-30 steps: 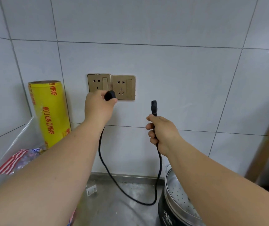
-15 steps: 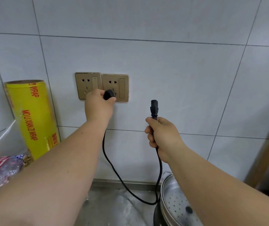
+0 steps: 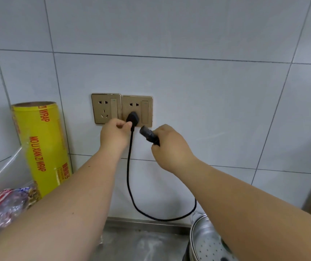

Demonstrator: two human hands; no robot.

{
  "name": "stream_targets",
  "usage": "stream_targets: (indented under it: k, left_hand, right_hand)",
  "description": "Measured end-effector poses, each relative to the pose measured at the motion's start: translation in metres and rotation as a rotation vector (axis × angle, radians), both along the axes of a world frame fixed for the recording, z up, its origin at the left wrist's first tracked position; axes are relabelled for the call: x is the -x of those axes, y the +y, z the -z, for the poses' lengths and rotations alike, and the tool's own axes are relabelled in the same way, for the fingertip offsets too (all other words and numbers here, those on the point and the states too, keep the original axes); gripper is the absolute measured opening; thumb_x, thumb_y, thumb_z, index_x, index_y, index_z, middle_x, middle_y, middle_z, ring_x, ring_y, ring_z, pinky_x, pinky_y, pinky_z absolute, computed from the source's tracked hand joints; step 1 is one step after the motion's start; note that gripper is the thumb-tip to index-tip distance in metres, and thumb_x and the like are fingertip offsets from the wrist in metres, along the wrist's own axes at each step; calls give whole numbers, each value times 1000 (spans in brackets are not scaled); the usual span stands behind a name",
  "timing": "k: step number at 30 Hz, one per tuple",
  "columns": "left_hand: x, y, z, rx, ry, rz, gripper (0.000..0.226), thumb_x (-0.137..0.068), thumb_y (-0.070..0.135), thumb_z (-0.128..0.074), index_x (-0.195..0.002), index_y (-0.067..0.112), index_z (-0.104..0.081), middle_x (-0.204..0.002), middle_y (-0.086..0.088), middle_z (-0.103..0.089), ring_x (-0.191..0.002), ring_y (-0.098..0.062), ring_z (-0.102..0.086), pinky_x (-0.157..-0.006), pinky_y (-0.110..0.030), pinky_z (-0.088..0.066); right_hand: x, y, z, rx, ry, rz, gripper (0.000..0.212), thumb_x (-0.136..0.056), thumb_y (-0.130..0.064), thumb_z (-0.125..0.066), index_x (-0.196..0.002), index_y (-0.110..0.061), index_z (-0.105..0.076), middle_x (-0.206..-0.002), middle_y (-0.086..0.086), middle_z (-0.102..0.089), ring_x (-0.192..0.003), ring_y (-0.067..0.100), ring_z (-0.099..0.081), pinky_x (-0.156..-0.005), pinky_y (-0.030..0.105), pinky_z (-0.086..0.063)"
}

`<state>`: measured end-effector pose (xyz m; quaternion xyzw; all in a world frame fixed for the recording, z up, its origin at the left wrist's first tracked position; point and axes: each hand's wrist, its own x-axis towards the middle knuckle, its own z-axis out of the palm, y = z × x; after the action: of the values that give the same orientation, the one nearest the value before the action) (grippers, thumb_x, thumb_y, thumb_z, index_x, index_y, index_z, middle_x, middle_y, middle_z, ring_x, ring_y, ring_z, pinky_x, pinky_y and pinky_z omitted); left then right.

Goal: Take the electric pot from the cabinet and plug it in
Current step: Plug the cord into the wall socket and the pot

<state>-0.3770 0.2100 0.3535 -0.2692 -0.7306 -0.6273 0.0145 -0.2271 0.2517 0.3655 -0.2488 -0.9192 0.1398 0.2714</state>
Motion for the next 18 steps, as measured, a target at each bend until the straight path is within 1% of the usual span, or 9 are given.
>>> stream_targets:
  k: [2, 5, 8, 11, 13, 15, 16, 17, 18]
  left_hand:
    - [4, -2, -2, -37, -225, 34, 23, -85, 38, -63, -76, 17, -58, -81, -7, -65, -77, -27, -65, -80, -40, -57]
    - [4, -3, -4, -64, -429, 144, 26, -86, 37, -63, -73, 15, -56, -77, -8, -60, -66, -19, -55, -57, -27, -52]
    - [9, -3, -1, -74, -411, 185, 25, -87, 36, -63, -74, 16, -58, -78, -9, -60, -71, -21, -54, -56, -26, -48]
    - [14, -4, -2, -81, -410, 170, 28, -82, 40, -68, -72, 15, -58, -71, -4, -57, -60, -18, -46, -52, -26, -41]
    - [14, -4, -7, -53, -383, 158, 31, -80, 41, -69, -80, 11, -61, -73, -3, -60, -53, -17, -42, -51, -24, -36]
    - [15, -3, -13, -19, -344, 148, 38, -81, 42, -68, -90, 6, -65, -82, -10, -66, -50, -20, -43, -50, -23, -33]
    - [13, -3, -15, 5, -325, 141, 41, -81, 43, -67, -91, 3, -65, -88, -15, -69, -53, -23, -49, -52, -23, -34]
    - [13, -3, -15, 29, -301, 125, 43, -81, 44, -66, -92, 2, -66, -97, -20, -70, -63, -31, -60, -57, -24, -38]
    - [13, -2, -15, 48, -277, 107, 45, -82, 45, -65, -95, 1, -67, -105, -22, -68, -82, -38, -66, -64, -28, -43]
  right_hand:
    - [9, 3, 1, -217, -73, -31, 46, -87, -5, -45, -131, -19, -51, -142, -5, -42, -107, 23, -50, -81, 28, -44]
    - [27, 5, -2, -477, -236, -43, 68, -87, -9, -43, -150, -25, -22, -160, -10, -12, -120, 23, -40, -88, 32, -38]
    - [40, 7, -5, -610, -344, -6, 69, -89, -14, -39, -152, -24, -12, -162, -10, -1, -119, 23, -41, -87, 34, -34]
    - [40, 9, -6, -705, -419, 42, 66, -91, -19, -36, -152, -21, -11, -162, -9, 6, -115, 23, -44, -90, 37, -31]
    - [40, 8, -7, -723, -477, 82, 66, -92, -20, -34, -152, -20, -8, -161, -8, 13, -114, 24, -46, -95, 39, -30]
    - [43, 5, -9, -706, -509, 97, 68, -92, -19, -33, -152, -18, -4, -160, -6, 16, -113, 25, -48, -98, 40, -30]
    - [44, 4, -9, -697, -508, 98, 68, -91, -19, -33, -152, -17, -3, -161, -5, 15, -113, 25, -49, -98, 41, -30]
    - [44, 1, -9, -695, -500, 99, 68, -91, -19, -34, -152, -16, -4, -162, -4, 11, -113, 25, -50, -97, 40, -30]
    - [45, -1, -9, -706, -493, 101, 68, -91, -20, -35, -152, -14, -6, -162, -2, 7, -114, 25, -50, -96, 40, -31]
